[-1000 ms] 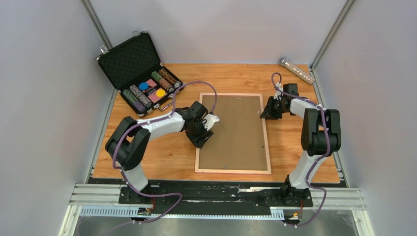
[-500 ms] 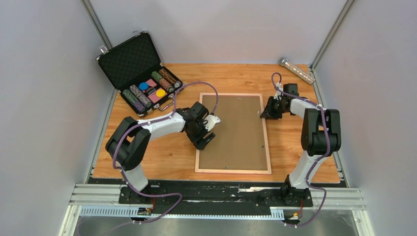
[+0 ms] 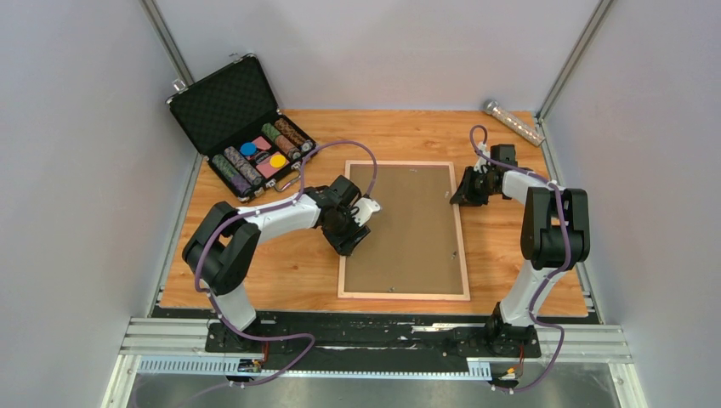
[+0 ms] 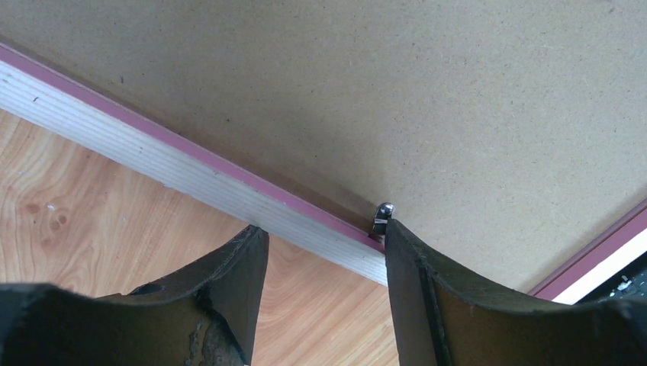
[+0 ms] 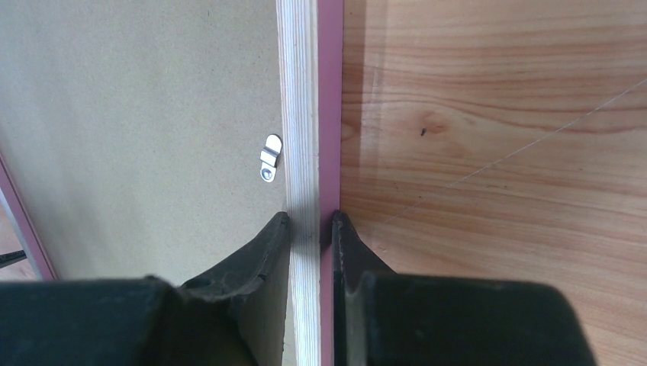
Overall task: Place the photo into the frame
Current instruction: Install the photo frame at the center of the board.
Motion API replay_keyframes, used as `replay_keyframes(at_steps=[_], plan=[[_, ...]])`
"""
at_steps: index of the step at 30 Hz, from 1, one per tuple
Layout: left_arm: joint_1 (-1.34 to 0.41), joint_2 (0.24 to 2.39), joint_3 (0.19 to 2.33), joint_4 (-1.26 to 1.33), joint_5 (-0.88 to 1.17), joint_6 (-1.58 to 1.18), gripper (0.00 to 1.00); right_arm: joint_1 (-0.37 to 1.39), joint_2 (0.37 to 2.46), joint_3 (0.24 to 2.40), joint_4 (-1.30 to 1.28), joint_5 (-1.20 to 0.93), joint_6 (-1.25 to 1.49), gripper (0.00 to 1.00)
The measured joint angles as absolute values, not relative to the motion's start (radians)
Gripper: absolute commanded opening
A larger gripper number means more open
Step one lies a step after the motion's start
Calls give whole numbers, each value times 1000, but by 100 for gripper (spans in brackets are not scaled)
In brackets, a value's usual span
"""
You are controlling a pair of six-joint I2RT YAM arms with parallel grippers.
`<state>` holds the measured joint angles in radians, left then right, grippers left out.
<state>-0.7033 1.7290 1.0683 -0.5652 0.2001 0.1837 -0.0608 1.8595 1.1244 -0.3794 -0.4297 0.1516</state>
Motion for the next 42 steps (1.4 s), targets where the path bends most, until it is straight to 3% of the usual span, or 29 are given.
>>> replay_keyframes(at_steps=[10, 21, 24, 27, 31, 35, 42], plan=[[-703, 1729, 1068, -565, 199, 173, 40, -61, 1860, 1124, -379, -430, 151, 0], [-704, 1718, 1068, -548, 165, 168, 37, -67, 1863, 1124, -368, -437, 148, 0], [-704, 1718, 1068, -538, 151, 169, 47, -68, 1864, 1124, -362, -436, 148, 0], [-704, 1718, 1068, -536, 147, 169, 67, -69, 1865, 1124, -360, -437, 149, 0], [-707, 1716, 1068, -529, 147, 194, 82, -69, 1865, 1124, -360, -437, 148, 0], [-709, 1703, 1068, -522, 147, 208, 88, -69, 1865, 1124, -360, -437, 148, 0], [-696, 1679, 1071, -512, 137, 213, 89, -69, 1865, 1124, -360, -440, 142, 0]])
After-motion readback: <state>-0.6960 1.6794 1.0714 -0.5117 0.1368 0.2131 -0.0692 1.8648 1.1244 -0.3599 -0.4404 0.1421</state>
